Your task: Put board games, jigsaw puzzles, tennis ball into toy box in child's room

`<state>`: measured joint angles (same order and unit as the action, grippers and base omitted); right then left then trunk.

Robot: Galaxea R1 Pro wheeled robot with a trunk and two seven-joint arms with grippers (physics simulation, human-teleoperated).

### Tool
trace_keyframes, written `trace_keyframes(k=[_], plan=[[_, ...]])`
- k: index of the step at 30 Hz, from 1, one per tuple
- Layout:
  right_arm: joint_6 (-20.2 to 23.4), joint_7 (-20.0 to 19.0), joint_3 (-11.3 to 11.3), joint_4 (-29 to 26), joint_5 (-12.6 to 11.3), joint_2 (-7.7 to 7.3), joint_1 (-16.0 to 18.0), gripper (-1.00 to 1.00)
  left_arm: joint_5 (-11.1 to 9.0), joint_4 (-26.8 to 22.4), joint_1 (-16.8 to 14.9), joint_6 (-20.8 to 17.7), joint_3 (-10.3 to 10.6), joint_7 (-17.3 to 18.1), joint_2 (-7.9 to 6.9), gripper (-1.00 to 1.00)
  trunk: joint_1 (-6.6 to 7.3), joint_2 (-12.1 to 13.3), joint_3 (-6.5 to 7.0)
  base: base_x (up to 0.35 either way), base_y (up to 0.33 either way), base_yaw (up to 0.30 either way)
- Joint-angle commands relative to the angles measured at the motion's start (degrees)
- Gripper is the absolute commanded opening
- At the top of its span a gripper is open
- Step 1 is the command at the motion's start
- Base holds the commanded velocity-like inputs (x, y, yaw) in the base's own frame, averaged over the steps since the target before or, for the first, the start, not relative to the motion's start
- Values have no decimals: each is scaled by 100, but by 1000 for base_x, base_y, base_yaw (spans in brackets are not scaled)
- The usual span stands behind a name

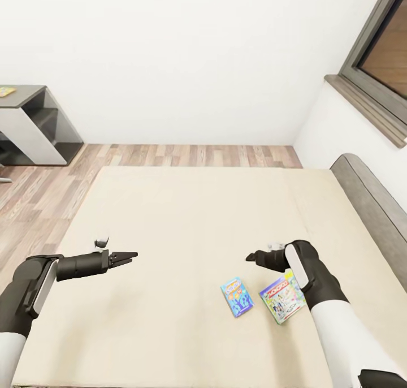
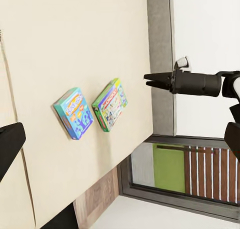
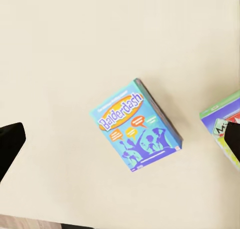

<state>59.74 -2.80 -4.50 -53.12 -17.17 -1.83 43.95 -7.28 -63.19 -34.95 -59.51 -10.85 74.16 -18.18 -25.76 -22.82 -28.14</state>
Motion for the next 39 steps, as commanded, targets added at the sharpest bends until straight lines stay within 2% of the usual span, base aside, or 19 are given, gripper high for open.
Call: trace_keyframes(k=[1, 39], plan=[[26, -31, -9, -6, 14, -7, 12, 100, -12, 0, -3, -43, -1, 10, -1, 100, -3, -10, -18, 0, 0, 0], [26, -46, 56, -11, -14, -15, 35, 100, -19, -43, -3, -43, -8, 12, -9, 100, -3, -10, -377, 0, 0, 0]])
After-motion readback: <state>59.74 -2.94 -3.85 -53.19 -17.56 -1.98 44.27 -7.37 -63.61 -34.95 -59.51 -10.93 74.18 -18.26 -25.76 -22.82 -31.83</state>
